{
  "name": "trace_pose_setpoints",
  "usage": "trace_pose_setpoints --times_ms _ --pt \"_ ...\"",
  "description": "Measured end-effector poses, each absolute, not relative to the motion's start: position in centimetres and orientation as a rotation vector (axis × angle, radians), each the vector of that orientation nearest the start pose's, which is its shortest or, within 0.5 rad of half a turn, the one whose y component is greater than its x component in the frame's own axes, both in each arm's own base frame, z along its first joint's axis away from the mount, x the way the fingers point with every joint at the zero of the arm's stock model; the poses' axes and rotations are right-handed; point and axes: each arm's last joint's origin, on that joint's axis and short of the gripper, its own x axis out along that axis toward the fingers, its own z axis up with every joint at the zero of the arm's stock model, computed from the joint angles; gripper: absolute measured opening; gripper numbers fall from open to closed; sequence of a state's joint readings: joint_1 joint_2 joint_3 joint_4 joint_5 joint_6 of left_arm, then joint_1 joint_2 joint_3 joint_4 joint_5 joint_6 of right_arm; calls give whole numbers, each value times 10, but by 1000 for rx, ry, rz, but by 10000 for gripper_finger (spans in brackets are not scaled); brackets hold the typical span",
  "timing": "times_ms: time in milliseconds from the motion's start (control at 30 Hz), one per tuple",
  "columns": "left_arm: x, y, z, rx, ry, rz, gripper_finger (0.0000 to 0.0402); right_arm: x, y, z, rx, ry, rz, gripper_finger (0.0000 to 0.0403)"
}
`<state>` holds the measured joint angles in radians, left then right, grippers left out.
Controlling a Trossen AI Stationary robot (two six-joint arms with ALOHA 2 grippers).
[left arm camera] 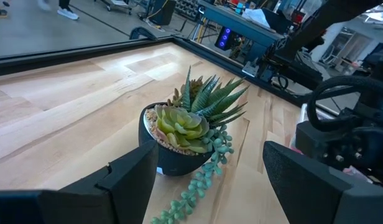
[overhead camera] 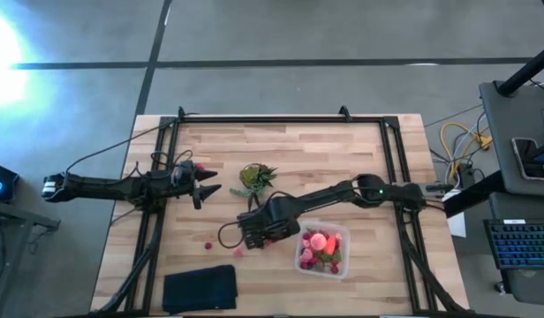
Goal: Pick and placing Produce into tupperware
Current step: Put the bottom strawberry into the bin
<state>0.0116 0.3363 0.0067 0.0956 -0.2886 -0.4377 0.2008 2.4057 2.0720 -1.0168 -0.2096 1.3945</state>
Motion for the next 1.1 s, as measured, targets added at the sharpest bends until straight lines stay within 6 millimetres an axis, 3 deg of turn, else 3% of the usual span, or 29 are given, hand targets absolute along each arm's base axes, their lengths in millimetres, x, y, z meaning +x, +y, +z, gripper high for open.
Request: trace_pose_setpoints --times_ms 233,800,933,1100 --pt "115 10 146 -400 166 346 277 475 103 157 1152 1357 -690 253" --pt "115 10 146 -400 167 346 277 474 104 159 1143 1399 -627 169" --pt "115 10 146 -399 167 346 277 478 104 172 1122 1377 -584 141" --pt "115 10 146 -400 167 345 277 478 97 211 1040 1330 -588 112"
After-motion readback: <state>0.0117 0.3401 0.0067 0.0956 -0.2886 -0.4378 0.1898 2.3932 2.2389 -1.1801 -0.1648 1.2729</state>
